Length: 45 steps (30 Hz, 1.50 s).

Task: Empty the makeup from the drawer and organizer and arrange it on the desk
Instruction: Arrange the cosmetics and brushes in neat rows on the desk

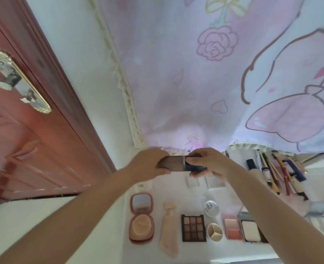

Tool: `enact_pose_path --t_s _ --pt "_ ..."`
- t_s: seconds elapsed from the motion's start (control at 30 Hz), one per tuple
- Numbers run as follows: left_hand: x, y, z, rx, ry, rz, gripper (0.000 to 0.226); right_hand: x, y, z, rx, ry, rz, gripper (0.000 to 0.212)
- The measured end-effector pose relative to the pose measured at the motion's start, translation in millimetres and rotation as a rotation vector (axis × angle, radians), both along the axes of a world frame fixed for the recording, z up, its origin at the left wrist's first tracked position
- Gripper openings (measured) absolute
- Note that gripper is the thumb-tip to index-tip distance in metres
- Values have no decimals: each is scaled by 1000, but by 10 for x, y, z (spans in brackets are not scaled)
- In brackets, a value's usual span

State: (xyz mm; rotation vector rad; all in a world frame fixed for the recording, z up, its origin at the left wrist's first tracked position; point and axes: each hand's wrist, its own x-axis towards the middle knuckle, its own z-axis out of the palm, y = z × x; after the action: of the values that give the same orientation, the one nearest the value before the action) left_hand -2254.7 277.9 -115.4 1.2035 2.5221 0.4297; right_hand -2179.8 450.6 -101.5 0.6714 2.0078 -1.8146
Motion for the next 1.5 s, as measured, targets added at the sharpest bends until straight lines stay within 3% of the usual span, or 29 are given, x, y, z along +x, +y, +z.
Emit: enact_pose_path --t_s 0.3,0.43,0.5,0.63,0.73,0.8,0.87,1.07,1.5 --pt "-13 -189 245 -59 75 -24 33 25 36 125 -37 32 40 10" --pt "-210 -575 176 -142 51 130 26 123 468 225 -18 91 -184 7" --pt "-243 -653 84 -174 1 173 24 103 562 237 3 85 -159 8" --pt "-88 -449 -239 -12 -274 336 25 -129 378 -9 -12 22 -137 20" --pt "68 -222 -574 100 -577 549 15 -281 283 -292 -31 -10 -236 20" --pt "153 -90 -788 180 -810 749 20 -365 266 -488 -8 -23 -278 24" --pt "205 23 -969 214 -931 909 21 -433 270 -683 59 -46 -272 32" --pt "256 320 -1219 65 -876 939 37 -563 300 -1179 376 -128 -104 40" --pt "242 580 -1318 -122 -813 928 35 -797 407 -1473 287 -70 -88 12"
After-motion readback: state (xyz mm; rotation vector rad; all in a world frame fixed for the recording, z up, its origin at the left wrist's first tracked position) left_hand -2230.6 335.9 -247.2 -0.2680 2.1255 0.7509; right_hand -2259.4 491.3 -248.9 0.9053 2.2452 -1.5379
